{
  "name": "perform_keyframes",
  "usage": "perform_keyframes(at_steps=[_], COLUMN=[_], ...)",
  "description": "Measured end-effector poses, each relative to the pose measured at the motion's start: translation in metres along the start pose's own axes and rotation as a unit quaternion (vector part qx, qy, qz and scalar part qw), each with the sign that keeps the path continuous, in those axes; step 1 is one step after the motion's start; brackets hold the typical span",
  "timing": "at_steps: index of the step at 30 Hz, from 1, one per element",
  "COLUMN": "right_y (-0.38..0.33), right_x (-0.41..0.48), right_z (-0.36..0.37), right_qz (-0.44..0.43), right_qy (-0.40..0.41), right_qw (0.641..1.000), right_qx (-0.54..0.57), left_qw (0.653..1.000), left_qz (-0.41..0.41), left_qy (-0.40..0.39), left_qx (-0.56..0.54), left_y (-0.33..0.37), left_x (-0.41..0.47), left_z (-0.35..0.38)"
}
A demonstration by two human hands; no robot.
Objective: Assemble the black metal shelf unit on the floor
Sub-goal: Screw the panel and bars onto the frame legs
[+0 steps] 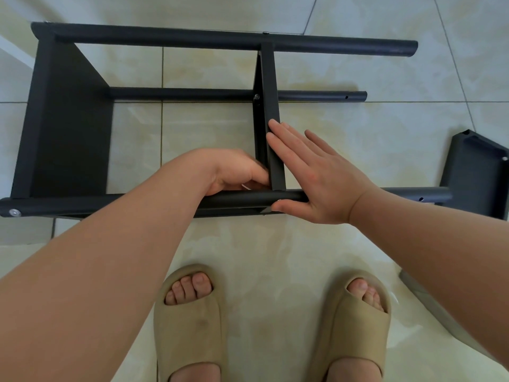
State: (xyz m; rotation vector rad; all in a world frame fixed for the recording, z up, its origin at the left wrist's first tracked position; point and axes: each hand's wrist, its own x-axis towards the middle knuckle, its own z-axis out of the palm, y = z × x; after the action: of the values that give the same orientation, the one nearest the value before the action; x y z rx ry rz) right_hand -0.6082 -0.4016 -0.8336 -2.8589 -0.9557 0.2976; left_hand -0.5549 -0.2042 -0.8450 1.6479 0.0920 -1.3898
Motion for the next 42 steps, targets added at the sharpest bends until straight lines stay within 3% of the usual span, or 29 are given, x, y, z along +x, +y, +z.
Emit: perform_keyframes(at_steps=[9,14,22,31,37,42], right_y=[-0.0005,-0.0006,0.0000,0.0001,-0.0002,-0.0005], right_x=[-0.0002,0.0000,0.0002,-0.0001,0.0003,-0.0003], right_z=[-0.0005,-0.0006,-0.0001,0.0004,0.0006,-0.0002], right_qz=[-0.001,-0.001,-0.001,-0.002,-0.001,-0.001], right_qy=[0.002,0.000,0.002,0.008,0.004,0.005], right_qw=[1.000,1.000,1.000,1.000,1.000,1.000], right_qx=[0.002,0.002,0.000,0.005,0.002,0.007], left_qw=[0.999,1.000,0.998,1.000,0.997,0.998], left_qz=[-0.015,-0.006,-0.010,-0.007,-0.020,-0.040], left_qy=[-0.035,-0.002,-0.034,-0.009,-0.046,-0.038], left_qx=[-0.037,-0.002,-0.055,-0.016,-0.054,-0.013], left_y=[-0.0006,-0.0001,-0.0024,-0.0001,-0.0017,0.0013], left_x=[-0.0018,0.0017,0.0000,0.0034,0.0001,0.0000], left_z=[-0.0021,0.0000,-0.0041,-0.0007,-0.0042,-0.0029])
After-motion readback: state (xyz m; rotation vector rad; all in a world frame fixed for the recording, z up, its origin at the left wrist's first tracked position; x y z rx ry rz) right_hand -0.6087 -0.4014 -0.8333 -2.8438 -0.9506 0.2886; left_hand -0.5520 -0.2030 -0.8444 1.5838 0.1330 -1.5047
